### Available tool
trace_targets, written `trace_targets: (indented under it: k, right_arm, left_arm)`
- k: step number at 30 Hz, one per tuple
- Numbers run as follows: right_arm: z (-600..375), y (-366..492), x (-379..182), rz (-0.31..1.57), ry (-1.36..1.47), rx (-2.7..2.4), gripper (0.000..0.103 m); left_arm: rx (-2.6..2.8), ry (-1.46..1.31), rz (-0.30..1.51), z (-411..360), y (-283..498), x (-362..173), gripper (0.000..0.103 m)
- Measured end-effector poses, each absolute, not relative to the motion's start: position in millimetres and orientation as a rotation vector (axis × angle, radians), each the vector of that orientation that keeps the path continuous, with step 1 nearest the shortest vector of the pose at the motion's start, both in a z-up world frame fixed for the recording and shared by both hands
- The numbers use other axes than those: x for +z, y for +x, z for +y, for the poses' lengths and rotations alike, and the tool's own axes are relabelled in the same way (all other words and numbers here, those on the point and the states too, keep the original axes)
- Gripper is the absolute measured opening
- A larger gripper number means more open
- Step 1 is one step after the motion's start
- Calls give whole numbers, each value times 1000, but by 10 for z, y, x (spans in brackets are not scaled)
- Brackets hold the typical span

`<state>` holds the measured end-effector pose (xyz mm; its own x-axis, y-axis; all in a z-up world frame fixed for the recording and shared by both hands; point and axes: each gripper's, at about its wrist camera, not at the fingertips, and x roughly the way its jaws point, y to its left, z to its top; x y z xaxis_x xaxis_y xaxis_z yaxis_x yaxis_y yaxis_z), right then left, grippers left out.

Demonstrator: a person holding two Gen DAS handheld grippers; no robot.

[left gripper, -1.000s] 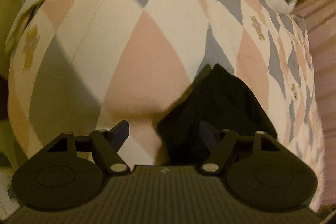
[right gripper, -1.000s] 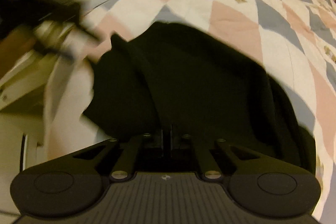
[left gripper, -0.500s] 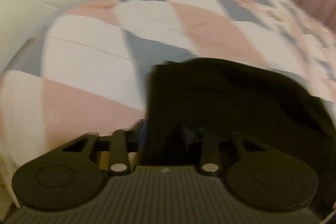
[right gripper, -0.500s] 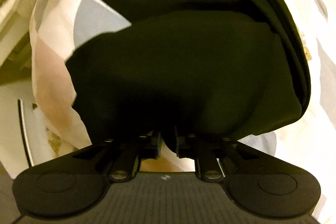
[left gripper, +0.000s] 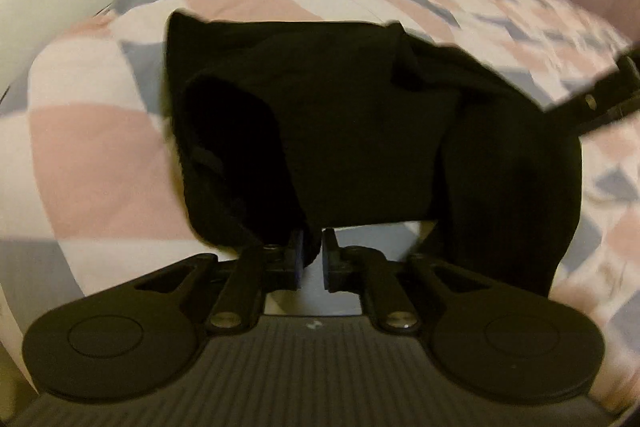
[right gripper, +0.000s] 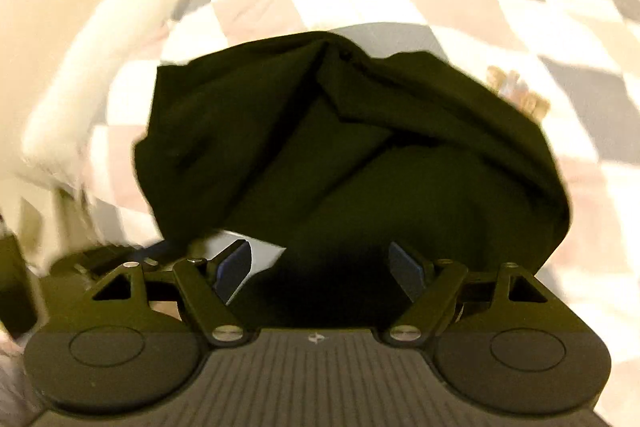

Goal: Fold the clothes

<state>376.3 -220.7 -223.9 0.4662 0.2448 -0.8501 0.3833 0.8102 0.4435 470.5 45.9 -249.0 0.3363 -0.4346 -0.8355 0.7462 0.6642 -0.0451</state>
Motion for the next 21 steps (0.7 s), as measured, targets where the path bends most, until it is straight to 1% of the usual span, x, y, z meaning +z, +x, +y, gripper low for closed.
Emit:
trace_targets:
  k: [2,4,5,6,9,10,11,12,13,14,16,17,18,19,20,21]
  right_arm:
    - [-2134,3642,-2209,1086,642,-90,86]
    - [-2061,3521,-2179,1068,629,-87,85]
    - [-2001,3470,-2162,1056,612,-84,85]
    - [-1912,3432,-2143,1042,582,-79,83]
    - [-1662,3314,-2016,1006,475,-37,74]
    - [-1580,3322,-1977,998,426,-25,72]
    - [-1503,3328,-1941,988,378,-20,67]
    - [-1427,3356,-1894,975,338,-20,66]
    - [-1353,3414,-1832,957,307,-27,66]
    - [-1281,3467,-1779,937,282,-31,66]
    - [-1129,3650,-1695,899,231,-38,60]
    - [-1037,3787,-1661,884,200,-44,54]
    - [-939,3965,-1652,875,178,-55,42]
    - [-851,4150,-1658,875,173,-70,33]
    - [-773,4347,-1678,884,181,-86,14]
    - [-709,4551,-1706,905,210,-101,5]
  left_arm:
    - [-772,354,931,493,4631,-2414,8]
    - [-767,378,899,503,4528,-2333,9]
    - [-772,393,890,503,4475,-2311,14]
    - [-771,409,889,504,4428,-2305,17]
    - [-728,459,879,595,4331,-2230,17]
    - [-719,432,882,693,4314,-2178,17]
    - [-714,393,894,817,4307,-2129,19]
    - [-702,364,910,941,4346,-2103,23]
    - [-682,352,923,1063,4408,-2091,23]
    - [-663,347,936,1180,4482,-2086,24]
    - [-662,352,947,1323,4743,-2094,24]
    - [-671,353,949,1378,4890,-2096,24]
    - [-680,353,952,1433,5038,-2097,23]
    - [-697,355,955,1466,5199,-2088,23]
    - [-729,359,961,1456,5388,-2057,23]
    - [-760,363,966,1446,5577,-2026,21]
